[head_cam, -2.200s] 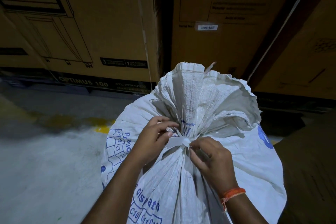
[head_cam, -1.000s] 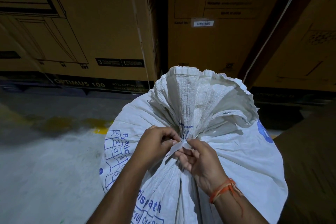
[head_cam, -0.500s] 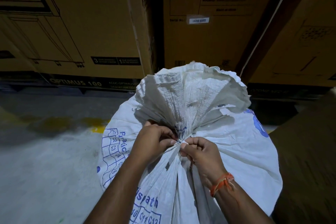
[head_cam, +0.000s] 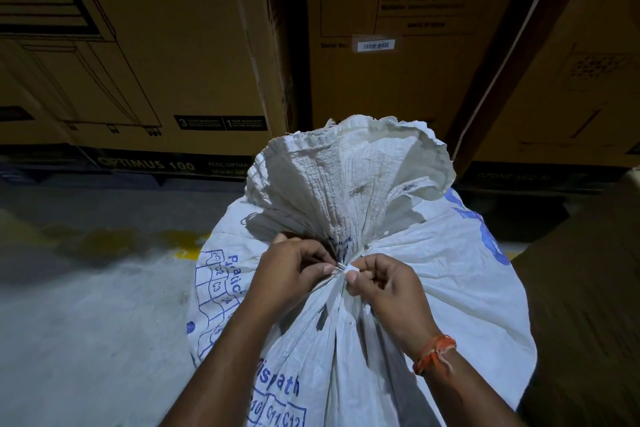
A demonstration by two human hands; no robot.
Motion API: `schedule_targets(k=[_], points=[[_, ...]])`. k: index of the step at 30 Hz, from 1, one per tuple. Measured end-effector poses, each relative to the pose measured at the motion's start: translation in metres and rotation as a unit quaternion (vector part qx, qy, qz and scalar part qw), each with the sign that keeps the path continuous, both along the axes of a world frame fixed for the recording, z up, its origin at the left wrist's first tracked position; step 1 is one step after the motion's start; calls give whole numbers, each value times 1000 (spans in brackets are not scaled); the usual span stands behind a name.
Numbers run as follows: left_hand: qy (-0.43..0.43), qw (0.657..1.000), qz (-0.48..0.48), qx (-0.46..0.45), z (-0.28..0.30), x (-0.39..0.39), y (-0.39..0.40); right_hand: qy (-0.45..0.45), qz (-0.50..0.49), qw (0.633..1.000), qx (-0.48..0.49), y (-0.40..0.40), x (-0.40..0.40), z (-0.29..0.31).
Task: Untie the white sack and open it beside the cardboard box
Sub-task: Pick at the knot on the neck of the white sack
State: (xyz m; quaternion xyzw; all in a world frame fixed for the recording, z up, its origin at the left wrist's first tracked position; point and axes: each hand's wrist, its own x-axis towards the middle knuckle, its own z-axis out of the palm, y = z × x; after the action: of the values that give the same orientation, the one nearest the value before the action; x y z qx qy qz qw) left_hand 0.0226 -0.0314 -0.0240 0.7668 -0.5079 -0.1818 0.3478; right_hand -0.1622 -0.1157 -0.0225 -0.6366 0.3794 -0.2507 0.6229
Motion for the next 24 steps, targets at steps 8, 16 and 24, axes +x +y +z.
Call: schedule_targets(k=[8,16,24], points=[[77,996,-21,29,-2,-2,-2,21,16,999,-21,-4,-6,-11],[45,999,-1,27,-15,-8,-4,64,29,994,-88,-8,-6,-18],[53,998,8,29,-15,-10,-2,82,28,990,-109,-7,-6,-20]])
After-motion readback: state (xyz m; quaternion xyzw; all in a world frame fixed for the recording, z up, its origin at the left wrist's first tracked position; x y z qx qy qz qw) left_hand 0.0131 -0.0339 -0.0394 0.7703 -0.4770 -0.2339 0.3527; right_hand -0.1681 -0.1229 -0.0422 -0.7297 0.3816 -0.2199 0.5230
